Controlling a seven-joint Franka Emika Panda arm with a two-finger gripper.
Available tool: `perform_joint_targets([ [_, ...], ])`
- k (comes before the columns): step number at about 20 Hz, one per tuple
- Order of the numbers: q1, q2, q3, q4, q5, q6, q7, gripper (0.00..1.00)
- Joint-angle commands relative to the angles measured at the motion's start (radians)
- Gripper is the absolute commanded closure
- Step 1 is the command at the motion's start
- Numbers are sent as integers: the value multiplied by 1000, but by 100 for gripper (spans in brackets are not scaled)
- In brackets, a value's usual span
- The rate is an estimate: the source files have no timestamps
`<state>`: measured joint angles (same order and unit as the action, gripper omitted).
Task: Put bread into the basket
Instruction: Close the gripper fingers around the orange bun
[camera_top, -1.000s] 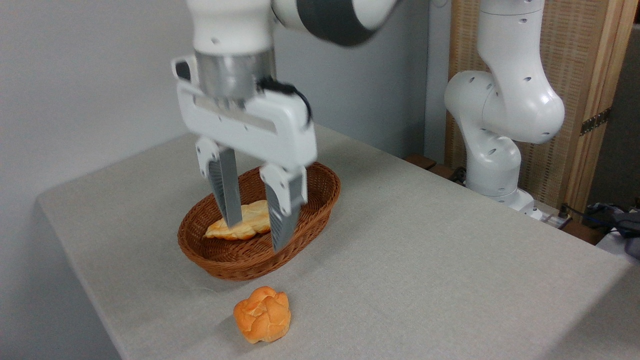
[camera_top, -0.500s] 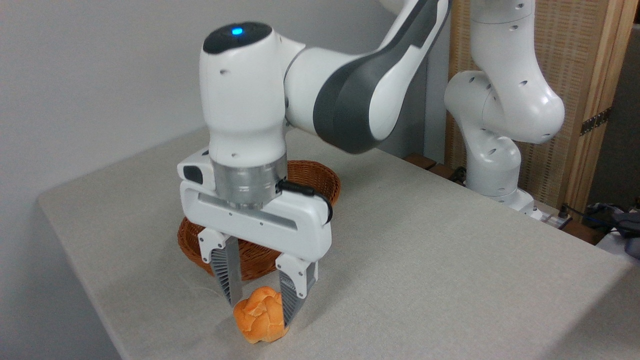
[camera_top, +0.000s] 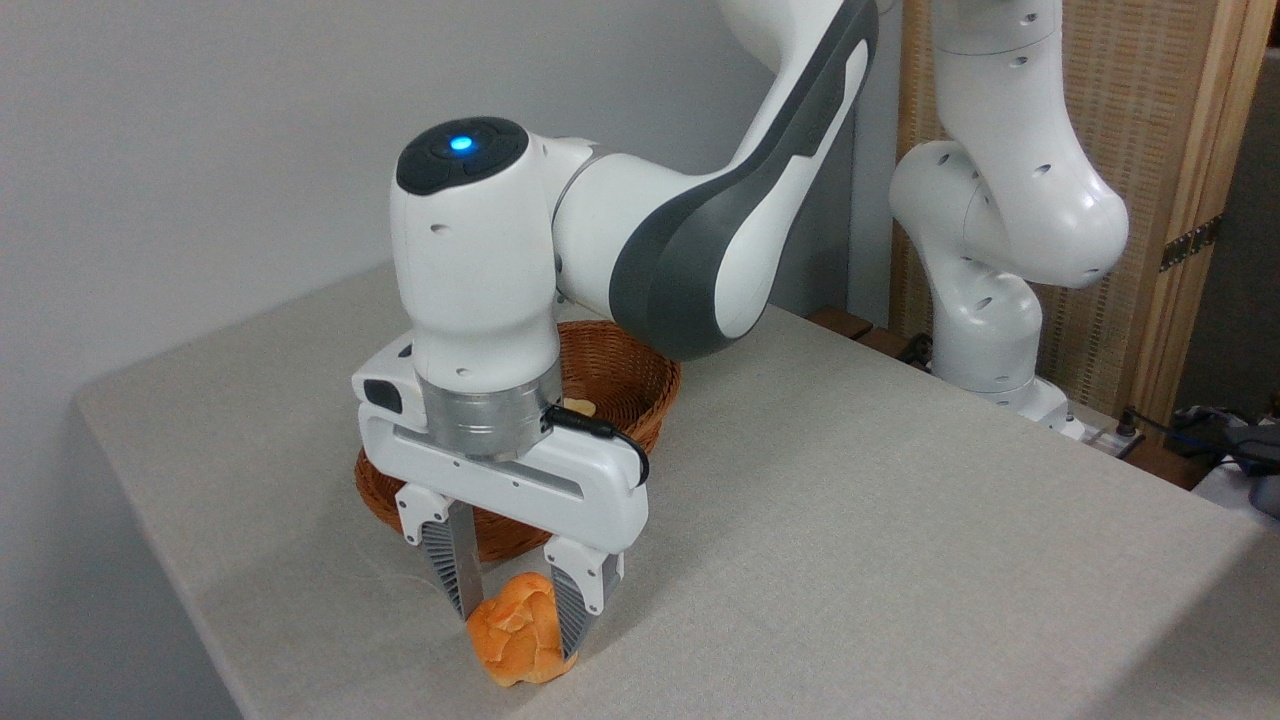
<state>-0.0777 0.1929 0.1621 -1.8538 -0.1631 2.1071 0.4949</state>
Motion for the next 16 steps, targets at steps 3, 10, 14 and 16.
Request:
perform_joint_targets([
  [3,-4,-7,-13,-41,-3,14,-3,0],
  [10,-4,-1,-15,-42,-3,13,76,43],
  [14,-2,-1,-15,-41,-4,13,77,53],
  [16,-2,-1,-15,-41,-4,13,77,53],
])
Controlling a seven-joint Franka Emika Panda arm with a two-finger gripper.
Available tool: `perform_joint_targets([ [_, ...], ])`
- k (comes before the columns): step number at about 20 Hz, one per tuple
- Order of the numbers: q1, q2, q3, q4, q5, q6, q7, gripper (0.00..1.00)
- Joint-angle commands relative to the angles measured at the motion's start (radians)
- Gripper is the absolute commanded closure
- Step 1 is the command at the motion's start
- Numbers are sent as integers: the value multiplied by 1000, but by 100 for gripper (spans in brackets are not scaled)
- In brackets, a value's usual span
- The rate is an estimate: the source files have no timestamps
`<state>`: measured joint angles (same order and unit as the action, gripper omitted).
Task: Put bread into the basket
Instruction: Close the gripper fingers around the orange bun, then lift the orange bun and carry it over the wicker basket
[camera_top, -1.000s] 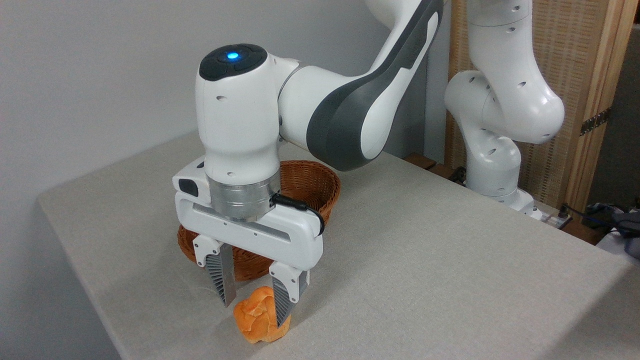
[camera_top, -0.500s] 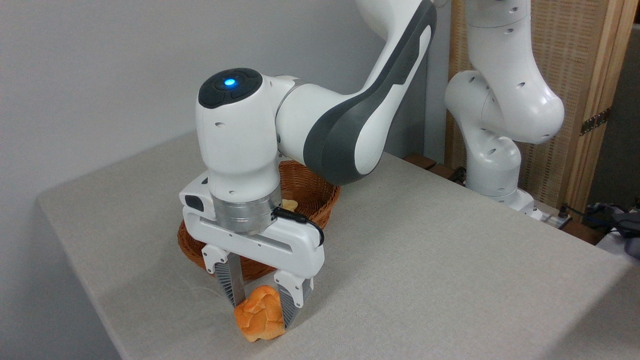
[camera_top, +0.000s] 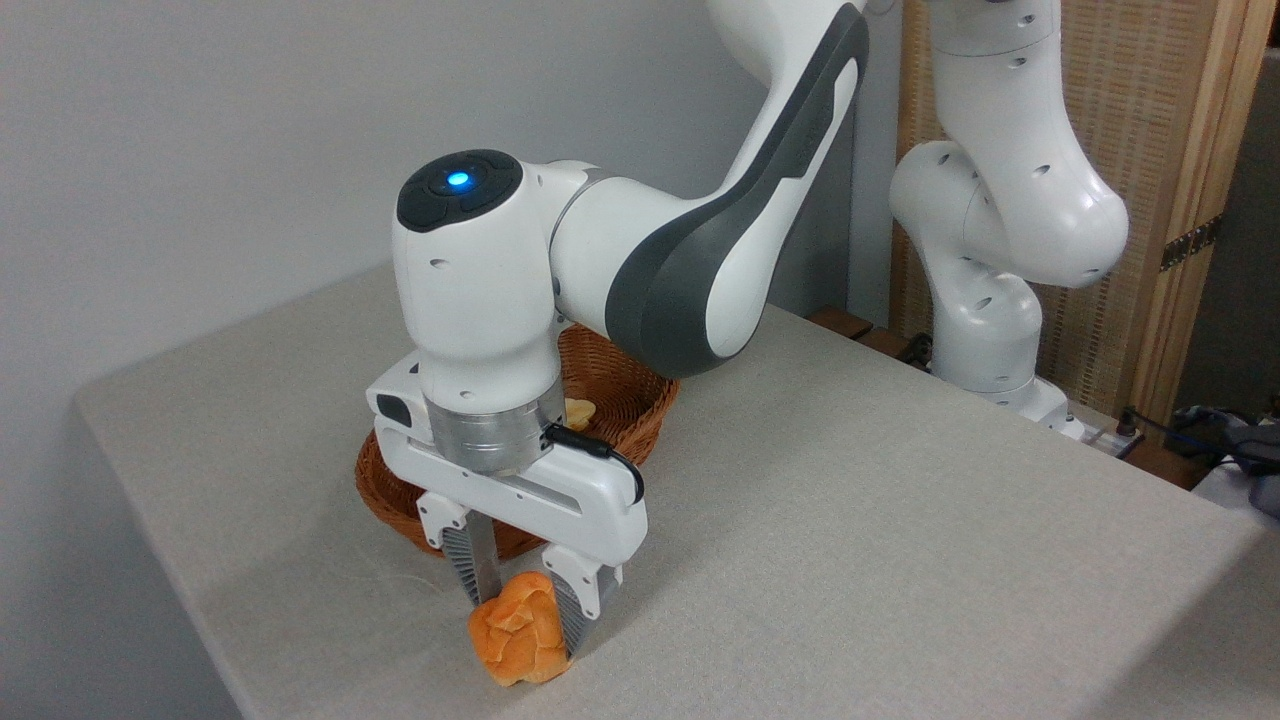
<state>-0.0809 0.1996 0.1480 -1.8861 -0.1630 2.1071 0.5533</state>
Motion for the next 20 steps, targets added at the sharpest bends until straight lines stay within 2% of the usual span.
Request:
perform_joint_targets([
  [1,0,-8,-1,-8,-4,13,19,53],
  [9,1,-14,2,-4,-4,11,20,53],
  [13,1,-37,10,39,-3,-7,16,53],
  [15,3,-54,15,83,0,-74,17,53],
  [18,-3,-100,5,145,68,-198,16,52],
  [20,-46,-169,4,147,74,-263,14,48],
])
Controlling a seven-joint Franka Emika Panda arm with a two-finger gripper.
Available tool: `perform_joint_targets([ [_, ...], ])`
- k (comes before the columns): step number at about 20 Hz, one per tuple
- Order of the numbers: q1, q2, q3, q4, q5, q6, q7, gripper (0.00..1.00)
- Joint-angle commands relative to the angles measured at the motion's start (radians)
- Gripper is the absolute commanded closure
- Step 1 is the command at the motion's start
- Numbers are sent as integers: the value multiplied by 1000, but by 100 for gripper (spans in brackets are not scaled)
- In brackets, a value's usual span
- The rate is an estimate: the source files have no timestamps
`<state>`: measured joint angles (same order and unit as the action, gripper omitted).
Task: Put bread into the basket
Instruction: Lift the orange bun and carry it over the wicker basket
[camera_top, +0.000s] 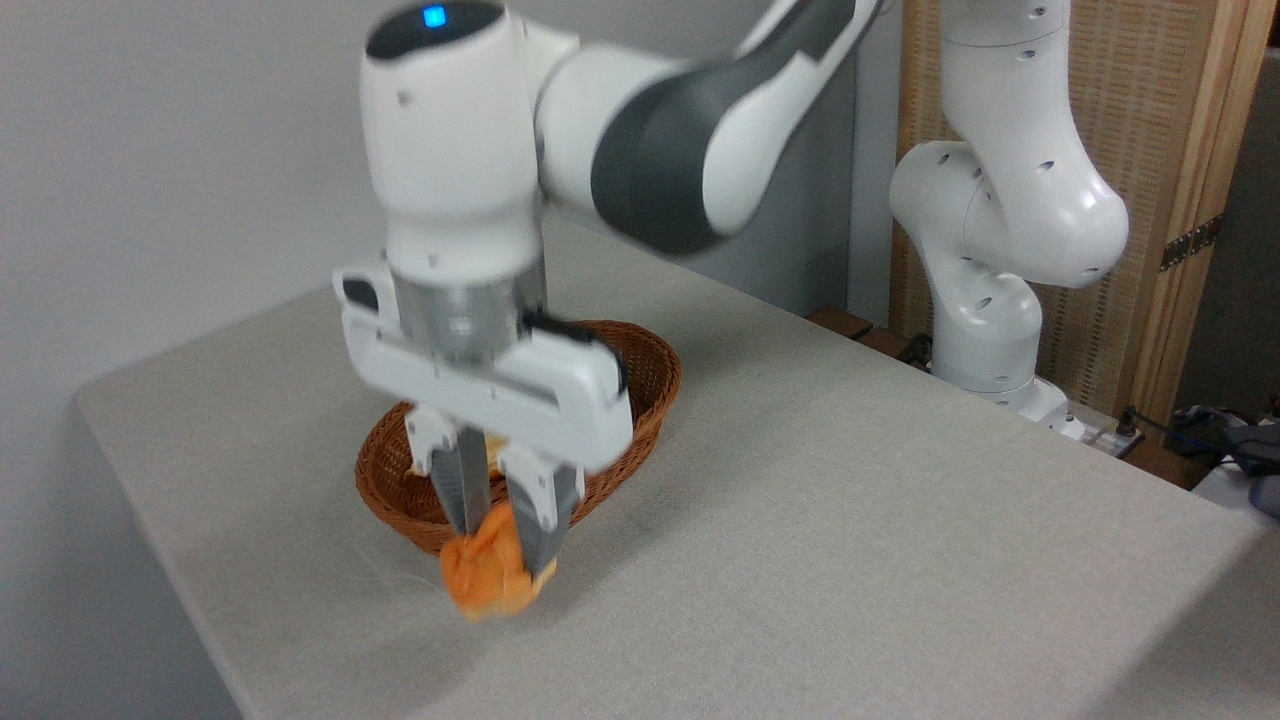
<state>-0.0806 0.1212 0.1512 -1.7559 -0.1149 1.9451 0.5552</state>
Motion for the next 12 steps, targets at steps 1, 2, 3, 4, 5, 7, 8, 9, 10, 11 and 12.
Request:
perform_joint_targets([
  [1,-65,-127,1,16,26,-132,12,48],
  [2,-82,-159,-1,16,24,-173,14,48],
  [3,-96,-184,-4,16,24,-211,12,48],
  [4,-122,-196,-18,16,24,-242,12,46],
  [5,-137,-202,-42,16,26,-270,9,45],
  [7,-159,-199,-96,10,26,-299,9,45],
  [8,-165,-193,-123,4,26,-299,8,45],
  [9,-168,-190,-140,-2,27,-299,8,45],
  [10,-168,-184,-145,-13,34,-299,11,45],
  [11,-169,-183,-147,-17,34,-299,12,45],
  [12,-171,-179,-147,-17,34,-298,14,43],
])
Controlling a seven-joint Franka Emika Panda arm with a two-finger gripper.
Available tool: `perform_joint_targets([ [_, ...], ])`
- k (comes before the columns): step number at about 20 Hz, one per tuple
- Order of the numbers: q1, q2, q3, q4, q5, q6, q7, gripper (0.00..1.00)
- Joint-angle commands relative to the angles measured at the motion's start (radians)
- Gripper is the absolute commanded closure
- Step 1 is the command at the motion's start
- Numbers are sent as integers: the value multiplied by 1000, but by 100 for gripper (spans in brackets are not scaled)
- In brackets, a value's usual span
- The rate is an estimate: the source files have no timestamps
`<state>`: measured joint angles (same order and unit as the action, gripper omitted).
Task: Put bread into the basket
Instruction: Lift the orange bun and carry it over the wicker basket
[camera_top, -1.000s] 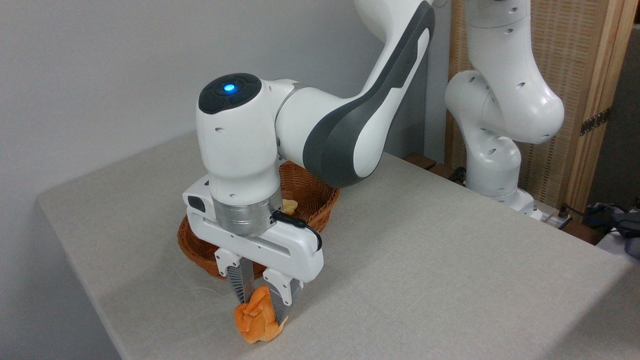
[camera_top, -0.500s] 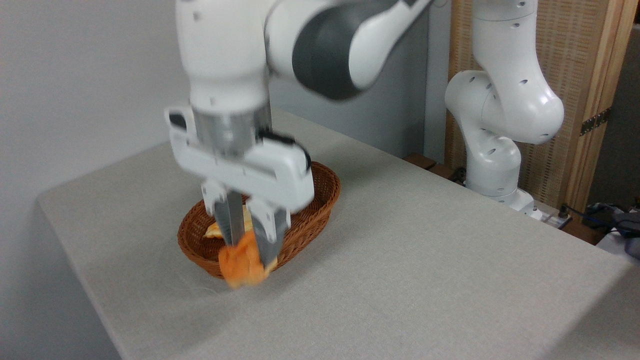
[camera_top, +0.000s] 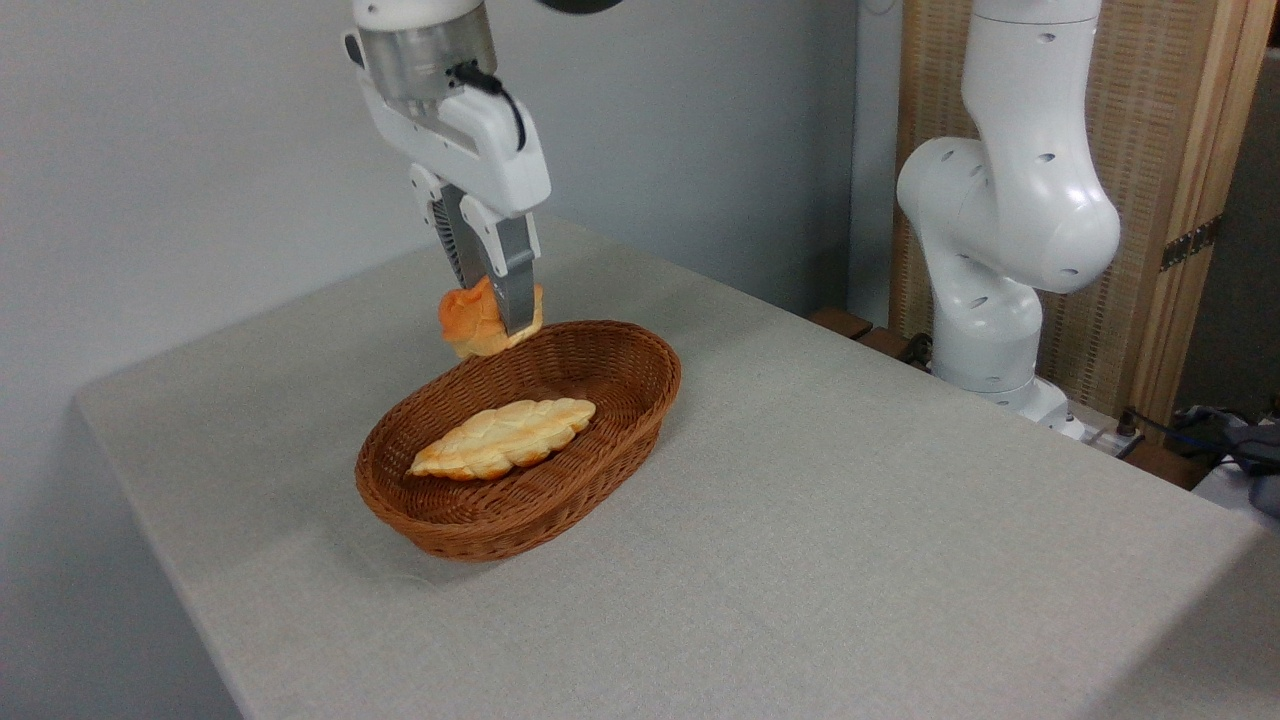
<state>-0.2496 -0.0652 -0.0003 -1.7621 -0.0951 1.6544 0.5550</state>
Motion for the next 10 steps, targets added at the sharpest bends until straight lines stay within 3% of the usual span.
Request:
perform_joint_targets([
  [1,-2,16,5,-11,17,-7,17,37],
  [3,-4,28,3,-13,41,-7,17,35],
  [8,-10,47,-23,-13,48,-4,14,3],
  [10,-10,54,-36,-14,48,-1,11,0],
])
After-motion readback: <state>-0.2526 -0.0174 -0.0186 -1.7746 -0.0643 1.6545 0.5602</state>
